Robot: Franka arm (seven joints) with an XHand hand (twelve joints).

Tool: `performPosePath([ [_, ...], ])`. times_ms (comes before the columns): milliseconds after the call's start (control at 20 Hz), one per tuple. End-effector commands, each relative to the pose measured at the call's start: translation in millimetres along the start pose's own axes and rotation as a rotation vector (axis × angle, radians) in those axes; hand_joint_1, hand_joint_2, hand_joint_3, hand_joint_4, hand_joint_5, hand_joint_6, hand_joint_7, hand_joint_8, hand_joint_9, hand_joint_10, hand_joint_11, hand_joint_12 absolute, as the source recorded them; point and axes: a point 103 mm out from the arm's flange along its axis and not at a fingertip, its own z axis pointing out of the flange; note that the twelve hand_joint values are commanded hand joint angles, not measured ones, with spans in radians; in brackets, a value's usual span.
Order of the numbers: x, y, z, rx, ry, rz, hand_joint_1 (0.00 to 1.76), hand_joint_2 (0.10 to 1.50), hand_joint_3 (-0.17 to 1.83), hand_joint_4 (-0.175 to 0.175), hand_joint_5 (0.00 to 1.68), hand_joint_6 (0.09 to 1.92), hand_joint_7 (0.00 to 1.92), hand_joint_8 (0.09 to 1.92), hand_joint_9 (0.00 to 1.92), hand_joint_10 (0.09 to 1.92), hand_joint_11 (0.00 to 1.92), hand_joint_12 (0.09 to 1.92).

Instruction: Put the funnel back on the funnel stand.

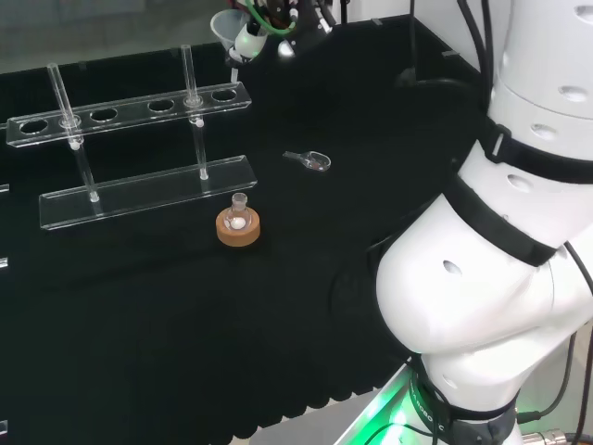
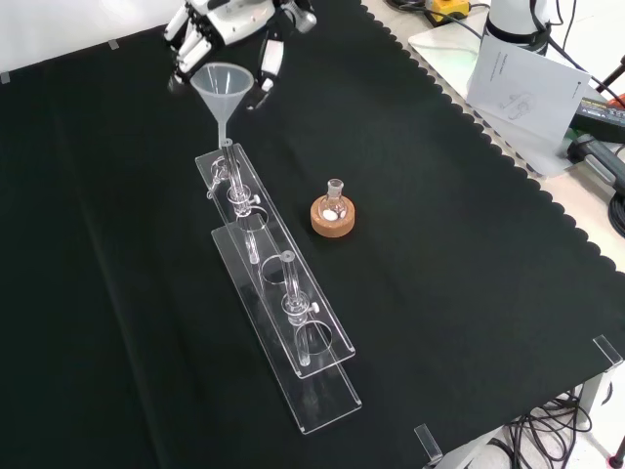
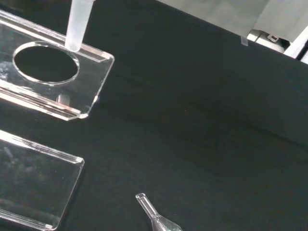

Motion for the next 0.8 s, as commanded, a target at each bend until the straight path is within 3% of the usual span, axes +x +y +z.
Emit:
performPosePath([
  [50,6.2,4.3,1.0,0.001,-0.008,-0.01,0.68,0.82,0.45,-0.023,0.62,0.64,0.73,0.7,1.12,0.44,0.63,1.25],
  [800,15.0,7.8,10.1,0.022,-0.023,-0.019,0.68,0.82,0.45,-0.023,0.62,0.64,0.73,0.7,1.12,0.44,0.63,1.25],
])
